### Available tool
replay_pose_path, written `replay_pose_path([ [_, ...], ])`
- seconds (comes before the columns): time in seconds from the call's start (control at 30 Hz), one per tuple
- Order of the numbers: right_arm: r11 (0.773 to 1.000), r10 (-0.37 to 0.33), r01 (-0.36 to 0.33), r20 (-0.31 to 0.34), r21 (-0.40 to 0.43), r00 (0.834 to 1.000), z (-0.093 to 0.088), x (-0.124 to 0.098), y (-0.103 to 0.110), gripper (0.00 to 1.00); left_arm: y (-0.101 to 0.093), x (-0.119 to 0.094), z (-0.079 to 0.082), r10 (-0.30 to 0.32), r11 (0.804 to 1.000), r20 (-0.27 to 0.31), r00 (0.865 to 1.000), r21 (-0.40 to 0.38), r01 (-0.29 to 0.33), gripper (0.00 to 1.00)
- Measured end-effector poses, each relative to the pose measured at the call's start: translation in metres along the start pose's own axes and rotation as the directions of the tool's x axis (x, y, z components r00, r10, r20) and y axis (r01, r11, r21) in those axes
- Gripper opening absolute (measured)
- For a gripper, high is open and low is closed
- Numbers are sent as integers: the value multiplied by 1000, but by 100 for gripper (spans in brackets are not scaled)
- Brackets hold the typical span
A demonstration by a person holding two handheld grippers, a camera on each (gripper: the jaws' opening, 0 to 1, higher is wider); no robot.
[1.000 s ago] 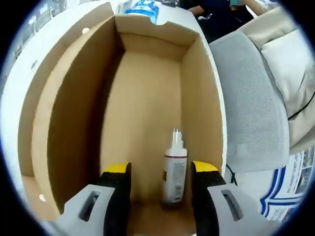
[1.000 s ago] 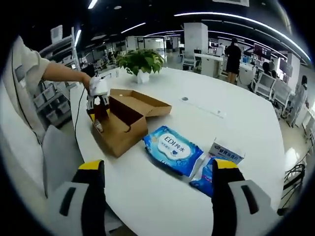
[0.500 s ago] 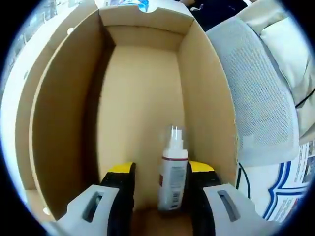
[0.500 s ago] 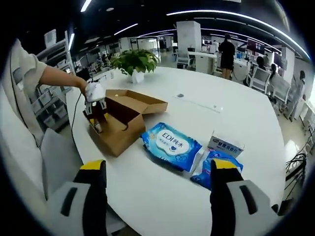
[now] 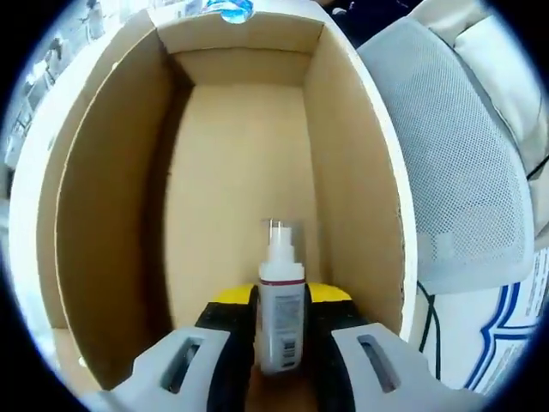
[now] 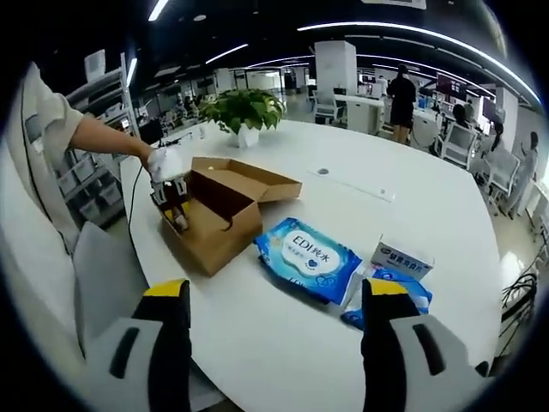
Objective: Operate the shoe box by opening the lid, removing the specified soft item, and placing it in the target area until the item is outside and the box remains undamaged.
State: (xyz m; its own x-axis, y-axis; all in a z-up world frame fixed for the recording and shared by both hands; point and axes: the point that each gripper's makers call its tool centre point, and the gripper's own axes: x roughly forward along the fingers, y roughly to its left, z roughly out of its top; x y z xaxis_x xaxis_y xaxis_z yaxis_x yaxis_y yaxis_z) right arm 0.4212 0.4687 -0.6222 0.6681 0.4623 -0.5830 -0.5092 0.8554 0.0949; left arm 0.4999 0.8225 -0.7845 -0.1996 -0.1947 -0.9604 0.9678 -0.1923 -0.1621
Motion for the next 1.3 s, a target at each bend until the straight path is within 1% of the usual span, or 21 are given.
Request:
replay_pose_path([
  [0.1,1000,6,-6,4,-4,1000,1,1,3,77,6,-5,1,38,999,5,999,-19,-38,17],
  [0.17,1000,12,-12,5,-11,1000,1,1,5,76,9,-9,-2,62,995,-26,998,-81,-64,17],
  [0.23,1000,20,-20,9,-16,1000,2,2,8,76,11,-12,2,76,995,-6,997,-56,-77,17],
  [0.33,999,28,-27,11,-22,1000,4,2,11,75,12,-19,9,93,993,22,995,-80,-91,17],
  [0.5,998,43,-42,27,-41,999,9,2,18,73,10,-29,17,114,991,55,992,-80,-109,17],
  [0.77,995,62,-58,45,-80,997,18,3,29,72,1,-44,33,132,990,89,987,-54,-127,17],
  [1.0,988,95,-86,67,-125,993,26,8,44,66,-5,-58,47,148,989,137,979,-43,-144,17],
  [1.2,981,129,-117,74,-153,989,31,14,56,63,-14,-67,64,146,989,178,973,-16,-145,17],
  [1.3,974,155,-141,73,-177,985,33,19,65,61,-17,-71,73,152,988,199,968,-4,-154,17],
])
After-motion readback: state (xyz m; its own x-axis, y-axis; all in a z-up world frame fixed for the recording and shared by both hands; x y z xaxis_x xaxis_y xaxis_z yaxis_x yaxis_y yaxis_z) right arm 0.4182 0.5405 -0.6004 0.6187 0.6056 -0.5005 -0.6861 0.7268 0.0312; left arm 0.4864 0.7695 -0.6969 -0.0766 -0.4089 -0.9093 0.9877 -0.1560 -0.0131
